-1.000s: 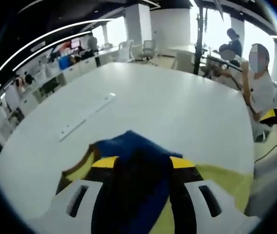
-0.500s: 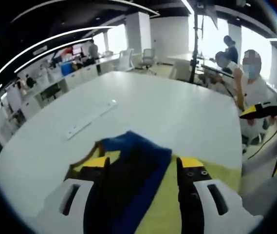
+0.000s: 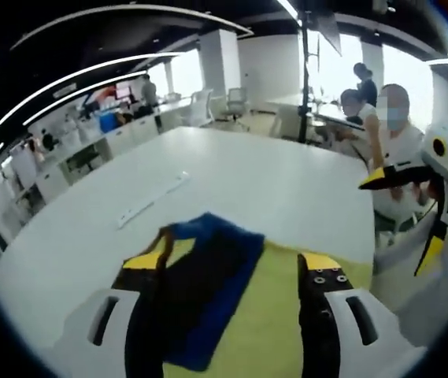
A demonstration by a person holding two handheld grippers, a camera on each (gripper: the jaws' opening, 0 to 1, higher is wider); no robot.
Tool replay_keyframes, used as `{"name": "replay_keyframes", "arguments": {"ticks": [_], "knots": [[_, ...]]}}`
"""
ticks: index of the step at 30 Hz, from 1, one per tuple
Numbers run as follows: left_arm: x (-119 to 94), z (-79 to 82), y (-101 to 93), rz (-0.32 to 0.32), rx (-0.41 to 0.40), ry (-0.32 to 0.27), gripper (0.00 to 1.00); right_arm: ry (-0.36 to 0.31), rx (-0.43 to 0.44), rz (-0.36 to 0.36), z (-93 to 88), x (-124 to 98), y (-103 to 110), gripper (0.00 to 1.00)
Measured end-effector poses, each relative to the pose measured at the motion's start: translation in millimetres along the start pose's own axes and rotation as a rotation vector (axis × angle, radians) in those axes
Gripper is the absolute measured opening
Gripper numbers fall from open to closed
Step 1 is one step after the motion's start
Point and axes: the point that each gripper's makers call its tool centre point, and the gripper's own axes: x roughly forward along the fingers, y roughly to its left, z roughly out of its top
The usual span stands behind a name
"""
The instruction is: Fold the garment on the visible template until the final outline fits inside the template.
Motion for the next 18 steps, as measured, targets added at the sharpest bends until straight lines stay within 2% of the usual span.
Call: {"name": "replay_keyframes", "arguments": {"ticks": [11, 15, 18], "knots": [[-46.6, -6.1, -0.7, 0.027, 0.0, -0.033, 0.69, -0.003, -0.032, -0.017, 12.0, -3.9, 11.8, 1.0], [-61.1, -12.5, -3.5, 0.027, 0.016, -0.023, 0.71, -0.008, -0.039, -0.022, 16.2, -2.9, 16.1, 1.0], [-73.6, -14.4, 0.1, 0.053, 0.015, -0.041, 0.74, -0.008, -0.047, -0.027, 18.9, -2.7, 20.4, 1.0]]}}
